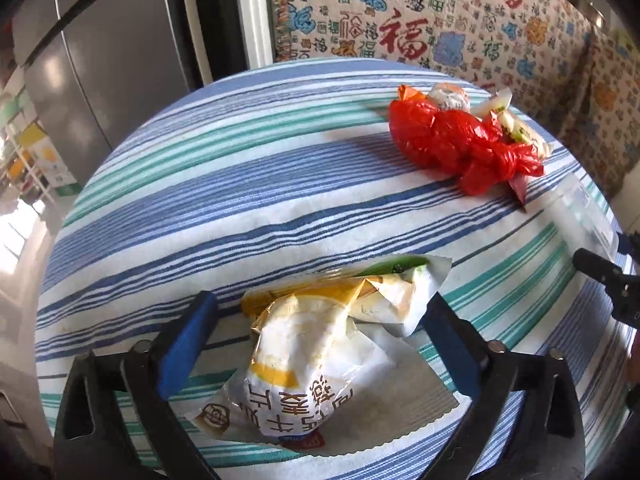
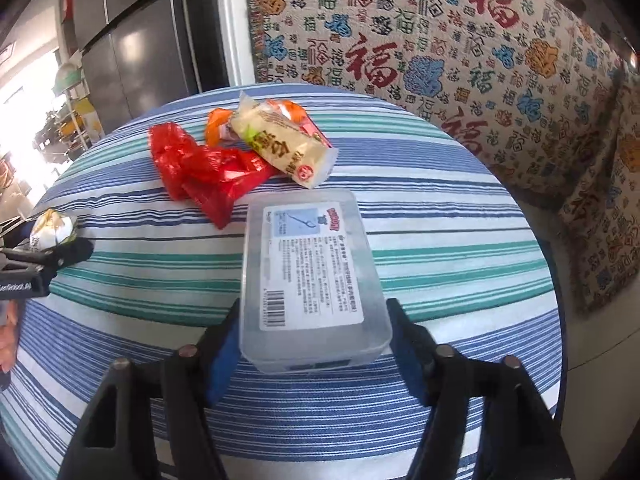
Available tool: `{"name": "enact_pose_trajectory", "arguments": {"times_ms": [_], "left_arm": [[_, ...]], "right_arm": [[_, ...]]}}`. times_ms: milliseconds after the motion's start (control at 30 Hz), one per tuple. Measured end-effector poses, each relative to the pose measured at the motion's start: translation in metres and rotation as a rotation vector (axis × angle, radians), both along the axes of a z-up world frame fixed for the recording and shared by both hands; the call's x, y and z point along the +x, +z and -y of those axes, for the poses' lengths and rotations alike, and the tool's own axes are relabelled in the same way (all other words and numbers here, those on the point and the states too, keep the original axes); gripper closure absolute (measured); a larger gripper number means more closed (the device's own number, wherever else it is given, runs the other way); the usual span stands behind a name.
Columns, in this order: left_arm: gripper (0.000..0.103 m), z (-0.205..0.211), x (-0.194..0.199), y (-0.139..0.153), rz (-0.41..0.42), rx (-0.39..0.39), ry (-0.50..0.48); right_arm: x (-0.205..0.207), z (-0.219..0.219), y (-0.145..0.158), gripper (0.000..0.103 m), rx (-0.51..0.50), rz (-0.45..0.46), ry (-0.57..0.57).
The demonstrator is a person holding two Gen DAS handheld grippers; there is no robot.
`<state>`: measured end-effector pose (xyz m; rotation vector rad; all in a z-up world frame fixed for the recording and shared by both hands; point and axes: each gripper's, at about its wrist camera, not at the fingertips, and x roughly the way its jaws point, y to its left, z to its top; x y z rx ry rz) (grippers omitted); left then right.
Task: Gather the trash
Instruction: 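Grasp the white snack wrapper with the left tool while the right grasps the clear plastic box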
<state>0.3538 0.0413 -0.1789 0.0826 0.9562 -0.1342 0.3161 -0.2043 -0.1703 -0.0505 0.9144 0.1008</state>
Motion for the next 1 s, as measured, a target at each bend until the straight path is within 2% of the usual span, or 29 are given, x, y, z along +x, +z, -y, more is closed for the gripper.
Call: {"name": "enact_pose_trajectory", "arguments": {"times_ms": [267,1000], "left_arm": [[0.0,0.0032,0.0039,-0.0005,0.007,0.001,-0.002],[0.0,0.0021,0.003,0.0003,0.007,-0.007,0.001]], "right_arm": [[0.0013,-0.0004,-0.0032,0.023,-0.001,-0.004,0.003],[0.0022,-0.0012,-0.0019,0.021,-0.001,-0.004,0.002]]}}
